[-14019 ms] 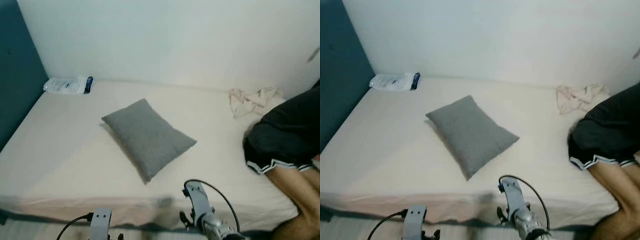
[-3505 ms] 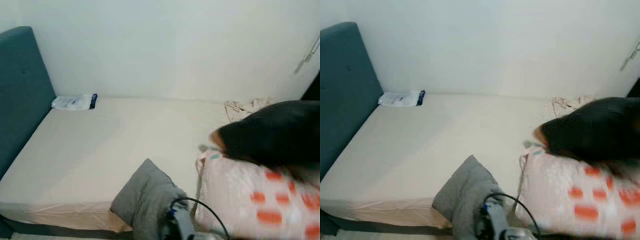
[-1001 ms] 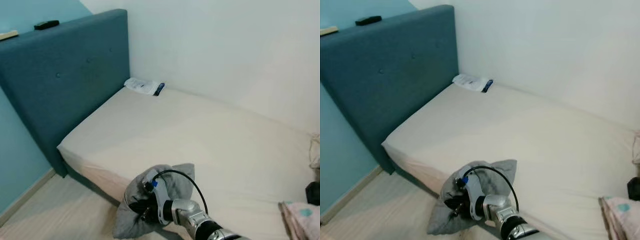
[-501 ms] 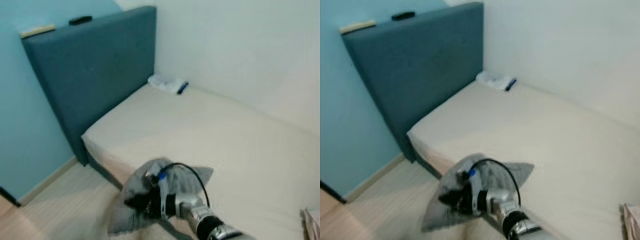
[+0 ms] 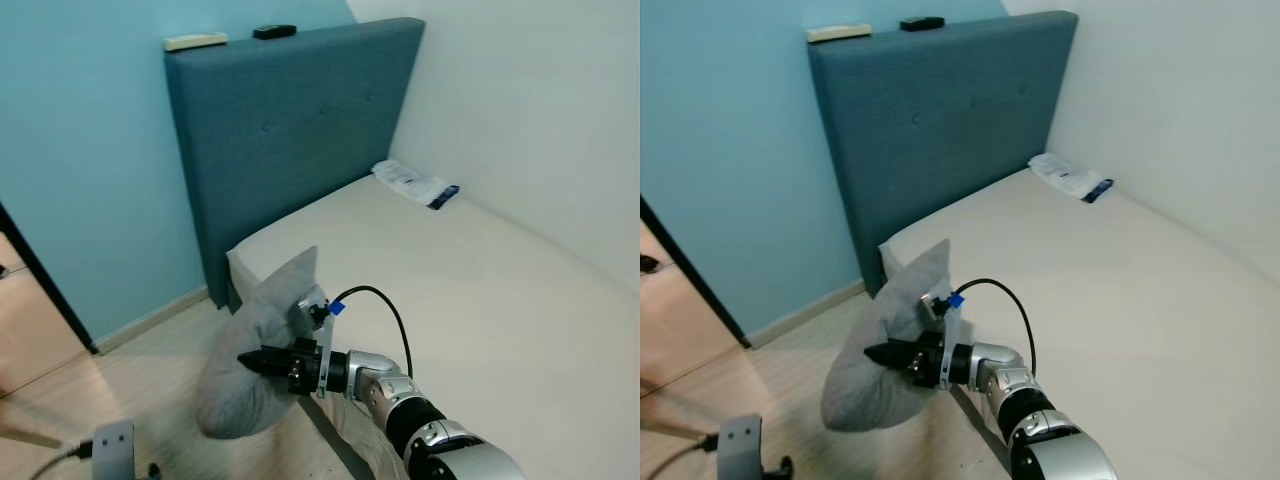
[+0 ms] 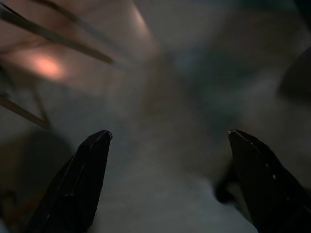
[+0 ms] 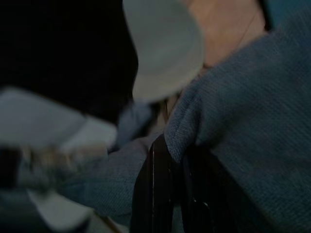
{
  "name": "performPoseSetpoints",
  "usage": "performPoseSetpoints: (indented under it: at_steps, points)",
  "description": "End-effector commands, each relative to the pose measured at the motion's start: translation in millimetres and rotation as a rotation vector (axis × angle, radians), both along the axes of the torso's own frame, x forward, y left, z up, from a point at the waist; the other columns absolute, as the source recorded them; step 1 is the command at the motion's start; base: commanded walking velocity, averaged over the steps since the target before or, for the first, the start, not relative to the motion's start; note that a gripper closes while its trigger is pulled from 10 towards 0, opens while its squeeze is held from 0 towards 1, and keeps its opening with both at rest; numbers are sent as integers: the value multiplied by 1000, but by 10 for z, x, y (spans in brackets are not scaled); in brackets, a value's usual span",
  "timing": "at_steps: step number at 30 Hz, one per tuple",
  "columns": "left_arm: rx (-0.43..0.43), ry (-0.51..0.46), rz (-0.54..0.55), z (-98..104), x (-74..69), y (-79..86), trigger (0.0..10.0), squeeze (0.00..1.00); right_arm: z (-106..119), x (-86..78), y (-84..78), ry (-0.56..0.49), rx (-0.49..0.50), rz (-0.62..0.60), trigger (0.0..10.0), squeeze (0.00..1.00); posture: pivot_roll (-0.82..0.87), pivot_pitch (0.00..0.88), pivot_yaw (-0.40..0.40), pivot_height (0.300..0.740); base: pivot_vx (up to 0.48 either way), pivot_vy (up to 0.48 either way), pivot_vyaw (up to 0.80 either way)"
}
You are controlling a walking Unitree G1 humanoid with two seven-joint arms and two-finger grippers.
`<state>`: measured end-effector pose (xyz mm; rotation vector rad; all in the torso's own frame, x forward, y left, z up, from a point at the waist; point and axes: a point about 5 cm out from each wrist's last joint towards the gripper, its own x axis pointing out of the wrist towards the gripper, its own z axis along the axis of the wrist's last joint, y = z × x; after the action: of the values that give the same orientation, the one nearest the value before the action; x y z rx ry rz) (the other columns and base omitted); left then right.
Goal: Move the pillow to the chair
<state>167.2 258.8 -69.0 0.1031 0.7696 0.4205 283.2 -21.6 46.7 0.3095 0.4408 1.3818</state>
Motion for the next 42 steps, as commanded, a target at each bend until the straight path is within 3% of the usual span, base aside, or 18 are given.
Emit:
performPoseSetpoints:
  at_steps: [1, 4, 7, 9, 10, 12, 13, 16, 18, 25, 32, 42]
  points:
    - [5, 7, -20, -15, -13, -31, 10000, 0, -75, -264, 476, 5, -16, 65, 10000, 0, 117, 22, -105, 740, 0, 0, 675]
    - [-18, 11, -52, -36, -7, -106, 10000, 0, -174, -270, 413, 46, -69, -8, 10000, 0, 118, 19, -105, 740, 0, 0, 675]
    - [-47, 57, -123, -109, -52, -271, 10000, 0, -364, -285, 257, 74, -208, -129, 10000, 0, 119, 16, -104, 740, 0, 0, 677]
    - [-50, 76, -143, -133, -80, -312, 10000, 0, -415, -293, 208, 86, -242, -160, 10000, 0, 120, 16, -105, 740, 0, 0, 675]
    - [-58, 120, -166, -188, -163, -380, 10000, 0, -529, -313, 80, 111, -327, -225, 10000, 0, 118, 13, -103, 740, 0, 0, 675]
    - [-67, 141, -171, -216, -213, -407, 10000, 0, -575, -329, 21, 121, -355, -242, 10000, 0, 117, 13, -102, 740, 0, 0, 675]
    - [-81, 179, -176, -263, -313, -440, 10000, 0, -664, -353, -101, 136, -422, -289, 10000, 0, 117, 15, -100, 740, 0, 0, 675]
    - [-90, 199, -177, -288, -370, -454, 10000, 0, -708, -372, -164, 147, -448, -312, 10000, 0, 117, 15, -99, 740, 0, 0, 675]
    - [-105, 235, -168, -331, -492, -469, 10000, 0, -822, -436, -322, 181, -518, -373, 10000, 0, 118, 17, -97, 740, 0, 0, 675]
    - [-122, 275, -184, -378, -624, -514, 10000, 0, -967, -534, -546, 217, -615, -463, 10000, 0, 122, 24, -98, 740, 0, 0, 675]
    - [-137, 288, -207, -397, -654, -582, 10000, 0, -1040, -566, -742, 197, -716, -545, 10000, 0, 124, 32, -101, 740, 0, 0, 677]
    - [-210, 245, -116, -384, -605, -568, 10000, 0, -1115, -639, -879, 199, -806, -576, 10000, 0, 130, 29, -105, 740, 0, 0, 676]
